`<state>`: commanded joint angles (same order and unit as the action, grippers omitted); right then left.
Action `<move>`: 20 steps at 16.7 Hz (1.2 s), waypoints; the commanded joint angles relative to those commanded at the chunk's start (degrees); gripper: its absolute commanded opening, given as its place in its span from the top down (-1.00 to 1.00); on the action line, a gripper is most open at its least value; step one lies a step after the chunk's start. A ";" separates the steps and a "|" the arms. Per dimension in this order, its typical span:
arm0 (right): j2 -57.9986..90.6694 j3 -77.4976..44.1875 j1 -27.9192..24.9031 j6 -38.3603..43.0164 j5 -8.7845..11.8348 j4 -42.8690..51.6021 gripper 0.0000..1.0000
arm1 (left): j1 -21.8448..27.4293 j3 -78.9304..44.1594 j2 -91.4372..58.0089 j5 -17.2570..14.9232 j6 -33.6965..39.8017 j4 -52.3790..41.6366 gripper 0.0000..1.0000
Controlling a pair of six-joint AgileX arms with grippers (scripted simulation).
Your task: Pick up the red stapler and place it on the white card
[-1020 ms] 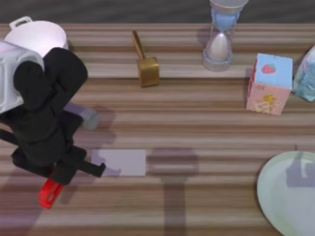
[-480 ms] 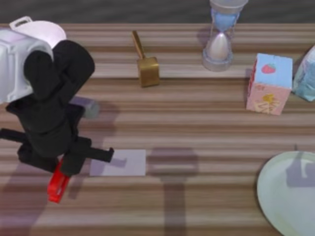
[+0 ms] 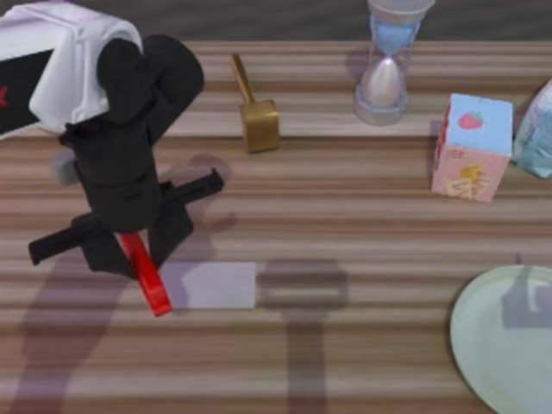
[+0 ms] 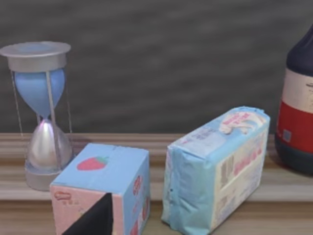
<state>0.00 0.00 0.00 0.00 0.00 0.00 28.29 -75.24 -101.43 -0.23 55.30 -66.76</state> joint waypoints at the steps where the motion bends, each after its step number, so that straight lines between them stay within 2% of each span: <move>1: 0.00 0.00 0.00 0.00 0.00 0.00 -1.00 | 0.14 -1.61 -1.30 -0.09 6.76 -0.45 1.00; 6: 0.00 0.00 0.00 0.00 0.00 0.00 -1.00 | 0.60 -8.89 -6.57 -0.52 38.17 -1.92 1.00; 10: 0.00 0.00 0.00 0.00 0.00 0.00 -1.00 | 0.64 -13.03 -8.75 -0.79 55.34 -2.01 1.00; 14: 0.00 0.00 0.00 0.00 0.00 0.00 -1.00 | 0.51 -14.84 -9.24 -0.93 62.84 -1.62 1.00; 20: 0.00 0.00 0.00 0.00 0.00 0.00 -1.00 | 0.38 -14.58 -9.08 -0.90 63.03 -1.42 1.00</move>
<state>0.00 0.00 0.00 0.00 0.00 0.00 28.67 -89.82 -110.51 -1.13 118.34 -68.18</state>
